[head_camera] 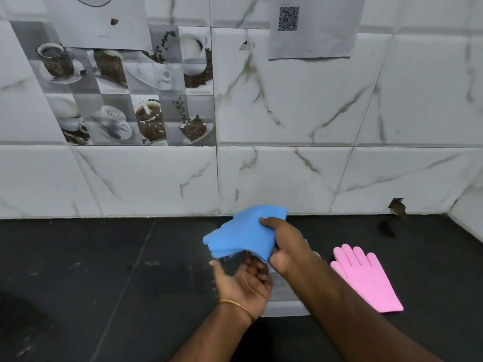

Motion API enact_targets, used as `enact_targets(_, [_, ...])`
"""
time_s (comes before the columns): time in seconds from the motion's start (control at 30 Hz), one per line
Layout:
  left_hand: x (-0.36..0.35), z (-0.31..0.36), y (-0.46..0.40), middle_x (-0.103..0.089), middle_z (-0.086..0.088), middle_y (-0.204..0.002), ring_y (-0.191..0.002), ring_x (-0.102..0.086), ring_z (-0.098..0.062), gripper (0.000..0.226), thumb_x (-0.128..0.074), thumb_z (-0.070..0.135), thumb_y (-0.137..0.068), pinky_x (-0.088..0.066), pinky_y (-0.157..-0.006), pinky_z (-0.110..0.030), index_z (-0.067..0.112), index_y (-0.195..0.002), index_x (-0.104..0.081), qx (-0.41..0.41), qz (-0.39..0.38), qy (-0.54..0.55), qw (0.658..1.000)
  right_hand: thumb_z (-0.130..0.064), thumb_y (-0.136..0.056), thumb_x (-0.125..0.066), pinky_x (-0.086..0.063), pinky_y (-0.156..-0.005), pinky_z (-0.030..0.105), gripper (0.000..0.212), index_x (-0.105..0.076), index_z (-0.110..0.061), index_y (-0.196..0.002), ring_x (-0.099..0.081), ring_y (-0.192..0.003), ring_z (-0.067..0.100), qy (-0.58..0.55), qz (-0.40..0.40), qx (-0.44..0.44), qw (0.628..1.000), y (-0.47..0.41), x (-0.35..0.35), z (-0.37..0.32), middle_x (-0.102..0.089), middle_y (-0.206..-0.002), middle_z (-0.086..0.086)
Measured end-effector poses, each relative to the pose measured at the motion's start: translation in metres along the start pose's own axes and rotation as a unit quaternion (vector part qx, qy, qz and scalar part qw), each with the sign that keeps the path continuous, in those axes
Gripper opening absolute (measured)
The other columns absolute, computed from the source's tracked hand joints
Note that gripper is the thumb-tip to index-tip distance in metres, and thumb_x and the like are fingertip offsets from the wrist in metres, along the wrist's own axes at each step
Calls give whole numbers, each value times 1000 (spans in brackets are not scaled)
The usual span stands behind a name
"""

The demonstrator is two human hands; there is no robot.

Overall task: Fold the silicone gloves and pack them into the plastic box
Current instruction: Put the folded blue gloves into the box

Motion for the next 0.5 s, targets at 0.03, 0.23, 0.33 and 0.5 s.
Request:
enact_targets(0.03, [-7, -16, 0, -71, -16, -86, -73, -65, -26, 92, -35, 87, -72, -52, -70, -34, 5, -97, -67, 19, 1, -30, 999, -2, -86, -65, -58, -79, 49, 34, -62, 4, -120, -68, -99, 41, 8, -9, -4, 1000, 2, -2, -6, -69, -113, 27])
enact_targets(0.23, [-77, -56, -4, -68, -16, -122, -109, -67, -35, 71, -41, 67, -84, -56, -86, -49, 11, -115, -73, 46, -155, -36, 986, -6, -84, -68, -58, -81, 47, 33, -66, 5, -115, -69, -95, 38, 26, -103, -26, 994, 10, -1, -48, -71, -111, 25])
enact_targets(0.33, [-98, -35, -5, -63, -15, -131, -118, -61, -36, 53, -45, 46, -91, -47, -97, -55, 11, -125, -66, 29, -240, -37, 970, -7, -83, -68, -58, -85, 47, 31, -67, 4, -112, -71, -94, 37, 29, -139, -35, 989, 4, 21, -66, -72, -111, 24])
enact_targets(0.5, [-81, 1, -8, -59, -20, -133, -124, -53, -43, 62, -46, 55, -85, -37, -100, -68, 12, -125, -65, 20, -230, -53, 972, -6, -85, -68, -61, -79, 46, 31, -66, 0, -115, -74, -93, 33, 78, -142, -56, 985, -14, 77, -73, -74, -109, 19])
Point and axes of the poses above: each hand's wrist, its own y-axis away from the middle knuckle, its own x-axis out of the back of the hand, z = x × y, the point moved 5 cm from there along -y, towards the middle knuckle
